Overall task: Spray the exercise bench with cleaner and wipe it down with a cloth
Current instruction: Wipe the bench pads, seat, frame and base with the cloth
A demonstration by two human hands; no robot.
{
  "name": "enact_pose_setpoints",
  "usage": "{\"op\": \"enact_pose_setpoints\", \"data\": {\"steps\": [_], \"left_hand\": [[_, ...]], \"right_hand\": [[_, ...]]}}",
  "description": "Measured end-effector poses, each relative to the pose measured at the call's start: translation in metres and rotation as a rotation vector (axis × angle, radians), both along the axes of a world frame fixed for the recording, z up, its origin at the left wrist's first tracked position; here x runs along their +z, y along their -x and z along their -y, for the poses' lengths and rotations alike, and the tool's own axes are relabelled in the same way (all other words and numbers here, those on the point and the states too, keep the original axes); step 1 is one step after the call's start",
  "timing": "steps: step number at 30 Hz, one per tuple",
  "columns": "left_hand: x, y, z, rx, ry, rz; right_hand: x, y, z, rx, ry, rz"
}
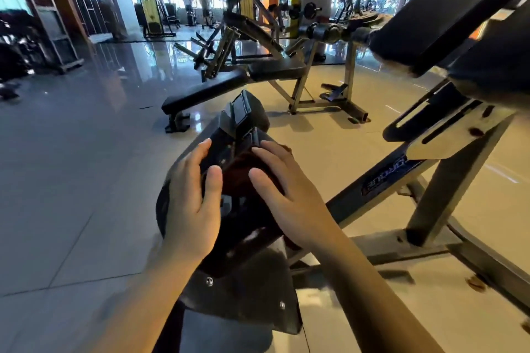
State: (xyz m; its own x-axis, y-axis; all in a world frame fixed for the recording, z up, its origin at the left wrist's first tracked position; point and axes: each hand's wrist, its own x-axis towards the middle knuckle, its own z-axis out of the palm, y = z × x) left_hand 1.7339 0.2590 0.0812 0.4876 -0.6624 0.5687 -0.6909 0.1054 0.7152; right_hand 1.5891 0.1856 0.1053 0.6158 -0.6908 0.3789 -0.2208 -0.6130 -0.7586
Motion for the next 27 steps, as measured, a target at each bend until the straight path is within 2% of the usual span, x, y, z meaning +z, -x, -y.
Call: {"op": "enact_pose_setpoints", "data": {"steps": [4, 8, 12, 18, 23, 27], "left_hand": [[-0.013, 0.012, 0.009, 0.005, 0.028, 0.007], [-0.02, 0.013, 0.012, 0.081, 0.081, -0.091], [-0.018, 0.013, 0.014, 0.083, 0.058, -0.04], [-0.016, 0.013, 0.013, 0.085, 0.012, -0.053], [-0.016, 0.013, 0.012, 0.046, -0.009, -0.073], [-0.019, 0.017, 0.012, 0.014, 0.068, 0.061]], "right_hand": [[0.005, -0.01, 0.02, 0.024, -0.076, 0.005], [0.015, -0.036, 0.075, 0.038, -0.179, -0.027], [0.018, -0.058, 0.106, 0.026, -0.201, -0.095], [0.011, -0.019, 0.04, -0.031, -0.28, -0.067], [-0.012, 0.012, -0.044, -0.106, -0.108, 0.059], [-0.011, 0.006, -0.034, -0.09, -0.1, 0.058]]}}
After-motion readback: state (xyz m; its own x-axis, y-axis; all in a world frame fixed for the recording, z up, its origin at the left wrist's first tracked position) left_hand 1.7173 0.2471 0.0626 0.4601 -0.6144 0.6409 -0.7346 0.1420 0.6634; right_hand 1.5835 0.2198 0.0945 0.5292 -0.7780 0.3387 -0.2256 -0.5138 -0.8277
